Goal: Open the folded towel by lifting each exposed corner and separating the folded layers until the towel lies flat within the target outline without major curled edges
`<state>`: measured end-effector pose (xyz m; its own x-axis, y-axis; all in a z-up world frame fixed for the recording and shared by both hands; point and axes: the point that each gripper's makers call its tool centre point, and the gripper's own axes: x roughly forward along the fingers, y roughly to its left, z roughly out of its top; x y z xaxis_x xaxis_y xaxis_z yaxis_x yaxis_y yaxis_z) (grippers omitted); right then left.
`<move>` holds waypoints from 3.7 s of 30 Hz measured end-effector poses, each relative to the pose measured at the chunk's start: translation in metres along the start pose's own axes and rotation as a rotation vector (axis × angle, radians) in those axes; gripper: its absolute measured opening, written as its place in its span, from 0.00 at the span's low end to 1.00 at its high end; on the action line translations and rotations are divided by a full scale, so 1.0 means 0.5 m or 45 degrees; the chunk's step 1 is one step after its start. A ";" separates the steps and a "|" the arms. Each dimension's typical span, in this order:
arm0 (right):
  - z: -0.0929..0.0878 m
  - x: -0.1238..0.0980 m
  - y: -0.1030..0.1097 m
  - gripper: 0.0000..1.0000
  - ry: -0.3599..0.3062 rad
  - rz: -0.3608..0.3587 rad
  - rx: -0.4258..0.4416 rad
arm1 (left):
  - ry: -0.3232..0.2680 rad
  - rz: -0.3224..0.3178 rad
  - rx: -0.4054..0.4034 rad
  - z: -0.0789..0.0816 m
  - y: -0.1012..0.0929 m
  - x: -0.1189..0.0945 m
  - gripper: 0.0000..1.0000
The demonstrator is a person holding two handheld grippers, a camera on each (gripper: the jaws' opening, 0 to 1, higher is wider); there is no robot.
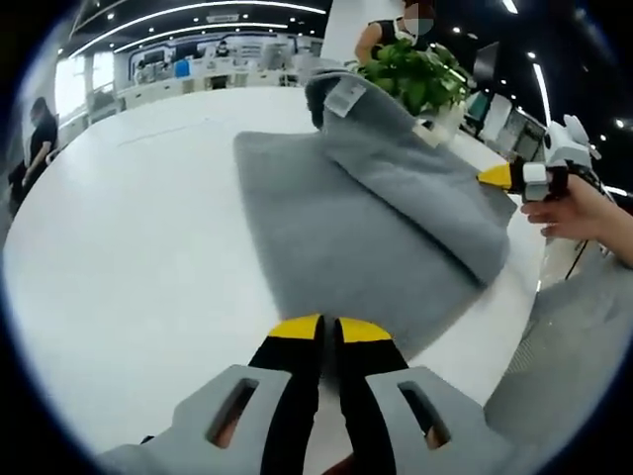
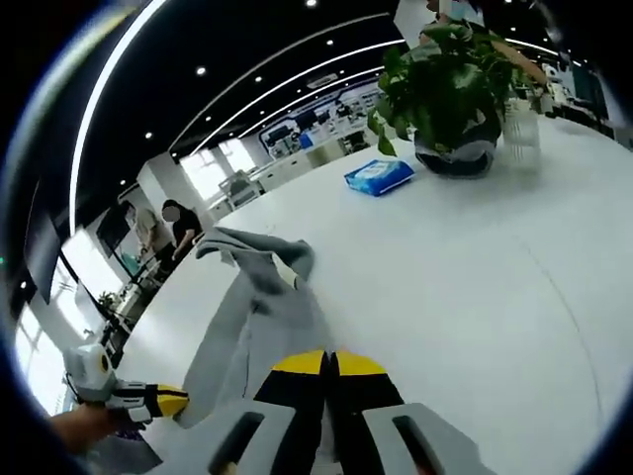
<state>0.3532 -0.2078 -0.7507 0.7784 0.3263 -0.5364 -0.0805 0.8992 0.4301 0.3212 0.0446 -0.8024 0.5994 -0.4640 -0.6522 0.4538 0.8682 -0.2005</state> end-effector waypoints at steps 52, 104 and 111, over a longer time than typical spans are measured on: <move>0.096 -0.031 0.016 0.00 -0.262 -0.204 -0.462 | -0.090 -0.011 -0.152 0.043 0.004 -0.017 0.06; -0.108 0.029 0.389 0.00 -0.062 0.473 -1.004 | -0.279 -0.178 -0.306 0.107 -0.029 -0.032 0.06; -0.153 0.029 0.422 0.00 -0.007 0.565 -1.078 | -0.289 -0.165 -0.315 0.108 -0.022 -0.033 0.07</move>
<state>0.3001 0.0089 -0.7233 0.5710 0.6890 -0.4463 -0.7912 0.6068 -0.0755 0.3419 0.0333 -0.7502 0.6909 -0.5763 -0.4365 0.3788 0.8029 -0.4603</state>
